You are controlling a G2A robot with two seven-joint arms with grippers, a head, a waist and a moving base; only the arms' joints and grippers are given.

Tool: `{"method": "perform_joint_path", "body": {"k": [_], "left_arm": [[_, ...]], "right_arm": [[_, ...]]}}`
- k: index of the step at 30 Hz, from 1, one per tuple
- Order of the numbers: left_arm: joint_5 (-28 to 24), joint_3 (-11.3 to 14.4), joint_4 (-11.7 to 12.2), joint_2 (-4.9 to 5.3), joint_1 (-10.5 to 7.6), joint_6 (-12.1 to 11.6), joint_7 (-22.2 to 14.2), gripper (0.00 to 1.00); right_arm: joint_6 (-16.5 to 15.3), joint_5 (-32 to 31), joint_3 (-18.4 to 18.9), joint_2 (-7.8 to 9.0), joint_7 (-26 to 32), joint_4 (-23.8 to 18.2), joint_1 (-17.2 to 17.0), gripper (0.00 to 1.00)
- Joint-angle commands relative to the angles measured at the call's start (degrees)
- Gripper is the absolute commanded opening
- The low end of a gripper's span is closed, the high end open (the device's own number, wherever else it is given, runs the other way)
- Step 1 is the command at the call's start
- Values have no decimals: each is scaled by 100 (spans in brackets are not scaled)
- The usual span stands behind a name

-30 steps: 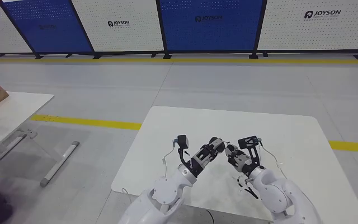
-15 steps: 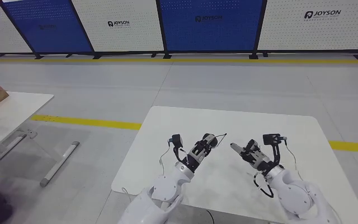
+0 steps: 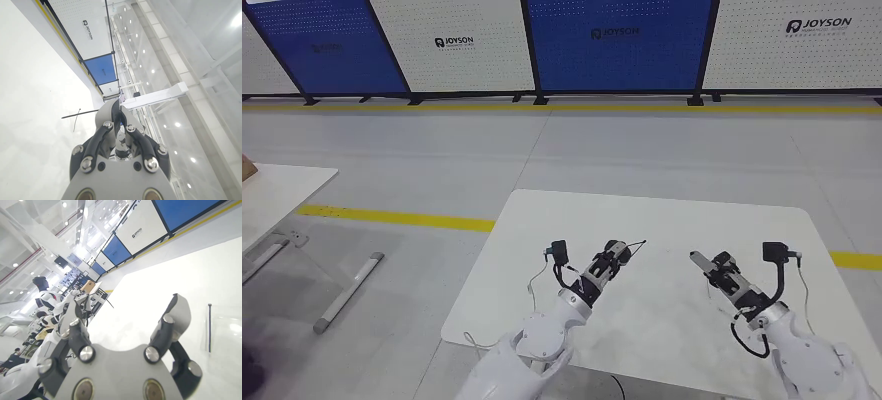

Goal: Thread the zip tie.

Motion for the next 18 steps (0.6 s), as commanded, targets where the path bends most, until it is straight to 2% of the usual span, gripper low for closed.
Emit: {"method": "perform_joint_path", "body": {"k": [1, 4, 7, 9, 12, 18], "left_arm": [[0, 0, 0, 0, 0, 0, 0, 0], [99, 2, 34, 0, -9, 6, 38, 0], [177, 9, 81, -19, -11, -106, 237, 0], [266, -3, 119, -33, -2, -222, 446, 0], [350, -40, 173, -44, 30, -323, 631, 0], [446, -173, 235, -43, 145, -435, 821, 0]], "right_arm": [[0, 1, 0, 0, 0, 0, 0, 100], [0, 1, 0, 0, 0, 0, 0, 100], [90, 47, -9, -8, -111, 19, -29, 100], [242, 461, 70, -22, -229, 83, -35, 100], [306, 1094, 363, -18, -371, 191, -50, 100], [253, 1830, 913, 13, -548, 443, -215, 100]]}}
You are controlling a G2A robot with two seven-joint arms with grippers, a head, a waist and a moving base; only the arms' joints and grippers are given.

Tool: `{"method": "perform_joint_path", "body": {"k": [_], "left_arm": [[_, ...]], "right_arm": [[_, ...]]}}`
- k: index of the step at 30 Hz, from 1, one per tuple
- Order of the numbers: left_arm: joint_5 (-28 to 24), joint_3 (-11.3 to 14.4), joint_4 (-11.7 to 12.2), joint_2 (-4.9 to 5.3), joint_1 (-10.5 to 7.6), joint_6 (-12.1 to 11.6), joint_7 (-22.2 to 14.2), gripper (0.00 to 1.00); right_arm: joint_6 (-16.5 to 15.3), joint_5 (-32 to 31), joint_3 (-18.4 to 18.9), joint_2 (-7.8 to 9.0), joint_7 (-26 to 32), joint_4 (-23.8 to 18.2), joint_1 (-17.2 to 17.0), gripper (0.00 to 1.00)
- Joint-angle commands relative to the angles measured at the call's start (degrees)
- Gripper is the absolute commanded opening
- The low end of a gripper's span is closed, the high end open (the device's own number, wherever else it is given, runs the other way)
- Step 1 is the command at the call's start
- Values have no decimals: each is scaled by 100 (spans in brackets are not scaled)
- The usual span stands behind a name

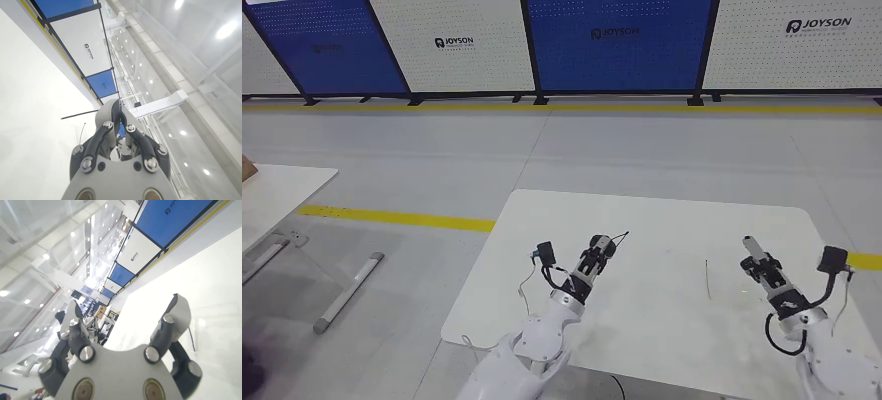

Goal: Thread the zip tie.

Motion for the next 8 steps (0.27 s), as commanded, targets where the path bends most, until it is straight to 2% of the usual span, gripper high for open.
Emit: {"method": "perform_joint_path", "body": {"k": [1, 3, 8], "left_arm": [[-4, -50, 19, -1, 45, -56, 73, 0], [-23, -95, 55, -5, 76, -110, 150, 0], [5, -112, 106, -30, 122, -150, 352, 0]], "right_arm": [[11, 301, 151, -1, -121, 56, -62, 100], [15, 586, 278, -8, -266, 110, -129, 100], [-28, 624, 337, -11, -360, 102, -227, 100]]}}
